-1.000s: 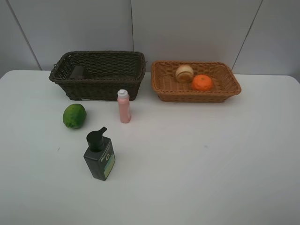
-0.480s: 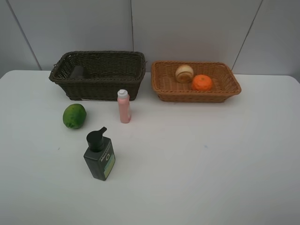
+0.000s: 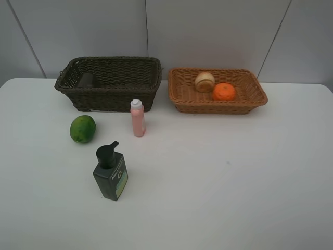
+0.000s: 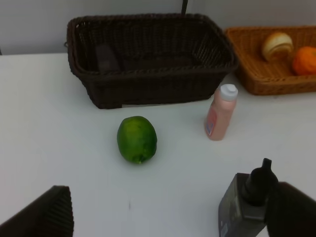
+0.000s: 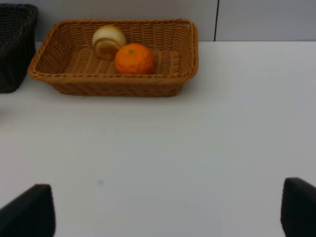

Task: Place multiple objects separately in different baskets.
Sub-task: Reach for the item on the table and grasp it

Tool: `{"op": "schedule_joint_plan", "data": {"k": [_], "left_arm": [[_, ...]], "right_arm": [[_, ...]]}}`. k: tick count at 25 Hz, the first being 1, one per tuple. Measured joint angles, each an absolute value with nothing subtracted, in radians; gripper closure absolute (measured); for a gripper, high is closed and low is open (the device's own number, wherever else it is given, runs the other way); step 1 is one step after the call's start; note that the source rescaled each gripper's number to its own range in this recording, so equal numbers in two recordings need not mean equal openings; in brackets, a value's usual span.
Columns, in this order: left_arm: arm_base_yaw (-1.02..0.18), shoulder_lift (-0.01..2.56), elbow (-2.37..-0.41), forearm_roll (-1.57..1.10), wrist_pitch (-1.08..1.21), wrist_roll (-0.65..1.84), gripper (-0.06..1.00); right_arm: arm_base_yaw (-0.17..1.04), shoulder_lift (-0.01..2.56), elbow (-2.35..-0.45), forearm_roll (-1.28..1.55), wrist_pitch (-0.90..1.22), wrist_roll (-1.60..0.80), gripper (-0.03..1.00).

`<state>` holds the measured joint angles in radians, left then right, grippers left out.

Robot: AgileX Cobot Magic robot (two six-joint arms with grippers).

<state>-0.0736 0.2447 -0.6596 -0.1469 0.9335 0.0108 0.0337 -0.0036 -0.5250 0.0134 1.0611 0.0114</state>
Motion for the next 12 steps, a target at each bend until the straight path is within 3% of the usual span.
{"op": "schedule_joint_plan", "data": {"k": [9,12], "left_arm": [[-0.078,0.890,-0.911,-0.122,0.910,0.040,-0.06],[-0.143,1.077,-0.976,-0.069,0.895,0.039,-0.06]], "right_arm": [[0.034,-0.004,-0.525,0.013,1.061,0.011,-0.02],[0.034,-0.004,-0.525,0.013,1.061,0.011,-0.02]]}}
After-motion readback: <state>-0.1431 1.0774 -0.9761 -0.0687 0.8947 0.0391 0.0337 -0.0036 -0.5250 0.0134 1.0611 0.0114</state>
